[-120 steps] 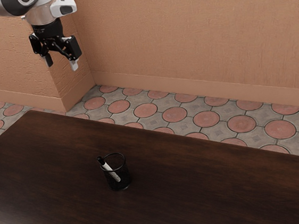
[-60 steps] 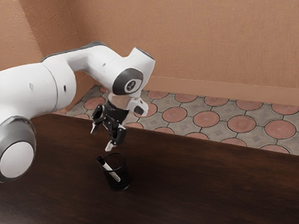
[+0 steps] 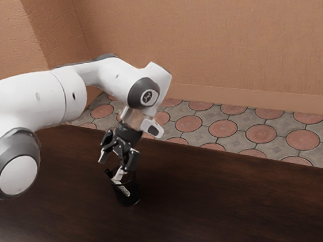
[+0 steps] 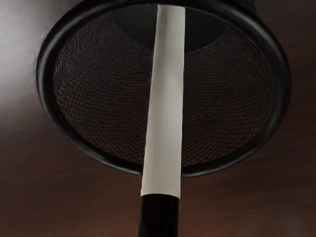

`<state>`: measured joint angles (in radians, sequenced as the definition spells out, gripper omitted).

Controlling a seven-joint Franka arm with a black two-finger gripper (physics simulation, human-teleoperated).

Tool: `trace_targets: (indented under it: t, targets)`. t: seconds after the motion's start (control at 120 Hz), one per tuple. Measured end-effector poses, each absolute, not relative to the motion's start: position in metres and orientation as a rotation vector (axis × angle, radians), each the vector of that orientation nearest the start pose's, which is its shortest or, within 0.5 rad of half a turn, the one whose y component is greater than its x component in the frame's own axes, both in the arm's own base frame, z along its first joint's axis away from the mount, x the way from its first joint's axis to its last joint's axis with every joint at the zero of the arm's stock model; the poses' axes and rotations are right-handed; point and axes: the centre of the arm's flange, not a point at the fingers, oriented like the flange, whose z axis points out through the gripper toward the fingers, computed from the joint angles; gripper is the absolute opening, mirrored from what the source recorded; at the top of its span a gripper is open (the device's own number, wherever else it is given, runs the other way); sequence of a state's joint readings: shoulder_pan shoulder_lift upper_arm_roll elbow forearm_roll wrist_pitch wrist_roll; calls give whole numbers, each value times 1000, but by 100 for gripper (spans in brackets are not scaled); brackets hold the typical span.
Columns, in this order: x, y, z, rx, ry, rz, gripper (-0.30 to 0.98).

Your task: Take the marker out of the pen holder and place it to the left of the pen holder.

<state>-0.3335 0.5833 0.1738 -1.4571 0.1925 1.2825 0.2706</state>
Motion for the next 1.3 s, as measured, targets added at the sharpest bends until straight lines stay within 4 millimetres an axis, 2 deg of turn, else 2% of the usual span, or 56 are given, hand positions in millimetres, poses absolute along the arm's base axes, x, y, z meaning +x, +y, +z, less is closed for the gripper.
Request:
trace_targets:
  t: [0.142, 0.283, 0.533, 1.05, 1.117, 1.15, 1.2, 1.3]
  targets:
    - [613, -72, 299, -2641, 555, 1100, 67]
    - [618, -63, 296, -2653, 542, 1080, 55]
    - [618, -86, 299, -2660, 588, 1045, 38]
    - [618, -76, 306, -2675, 541, 1035, 1]
    - [619, -76, 314, -2680, 541, 1015, -2]
    - [620, -75, 325, -2686, 539, 997, -4]
    - [619, -72, 348, -2701, 533, 962, -5]
    - [613, -52, 401, -2728, 489, 904, -8]
